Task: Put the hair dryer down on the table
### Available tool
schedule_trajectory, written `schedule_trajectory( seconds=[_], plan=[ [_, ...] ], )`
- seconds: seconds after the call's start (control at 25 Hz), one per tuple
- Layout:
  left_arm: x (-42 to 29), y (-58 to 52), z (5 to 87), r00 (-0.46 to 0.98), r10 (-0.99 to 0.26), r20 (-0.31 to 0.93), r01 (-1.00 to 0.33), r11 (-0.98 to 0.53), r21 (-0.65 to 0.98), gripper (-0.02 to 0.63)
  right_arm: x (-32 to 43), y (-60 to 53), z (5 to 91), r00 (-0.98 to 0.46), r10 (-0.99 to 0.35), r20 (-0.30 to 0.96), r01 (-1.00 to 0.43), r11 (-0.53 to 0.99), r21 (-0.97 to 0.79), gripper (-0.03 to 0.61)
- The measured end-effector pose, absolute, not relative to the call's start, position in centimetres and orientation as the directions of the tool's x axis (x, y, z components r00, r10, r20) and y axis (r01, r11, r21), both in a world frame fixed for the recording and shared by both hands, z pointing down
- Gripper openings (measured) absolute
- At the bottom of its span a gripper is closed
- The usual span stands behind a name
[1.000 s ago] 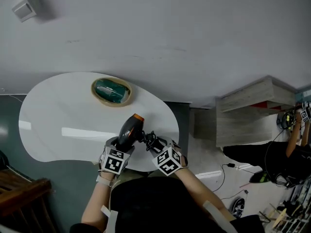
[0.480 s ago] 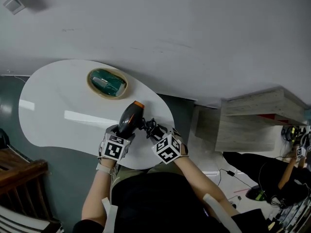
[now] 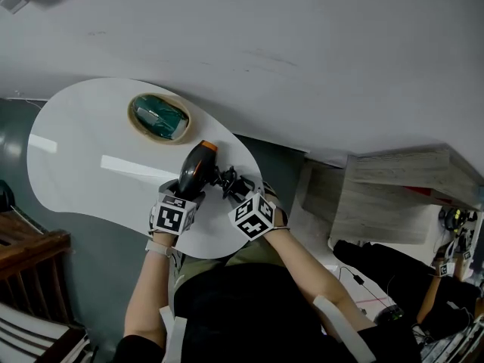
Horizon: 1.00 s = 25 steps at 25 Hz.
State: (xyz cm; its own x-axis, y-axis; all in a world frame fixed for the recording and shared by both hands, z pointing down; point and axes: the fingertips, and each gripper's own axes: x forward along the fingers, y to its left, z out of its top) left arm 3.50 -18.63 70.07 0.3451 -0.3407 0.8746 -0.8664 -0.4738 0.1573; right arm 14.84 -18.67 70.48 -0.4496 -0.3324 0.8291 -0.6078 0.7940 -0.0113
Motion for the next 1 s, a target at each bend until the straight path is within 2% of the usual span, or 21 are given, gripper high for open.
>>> schedule_trajectory(
  seconds=[0.28,1.0],
  plan=[
    [2.6,-19.3,71.7,0.297,-0.361,0.884,-0.891,-0.437,0.121,0.337,13.7,-20.0,71.0,-0.487,-0.337,0.806,-0.559,0.829,0.009,0.210],
    [1.2,-20.1,73.0,0.261,-0.403,0.877,-0.903,-0.423,0.075,0.337,12.4,-21.1,71.2,-0.525,-0.344,0.779,-0.514,0.857,0.032,0.210]
  ],
)
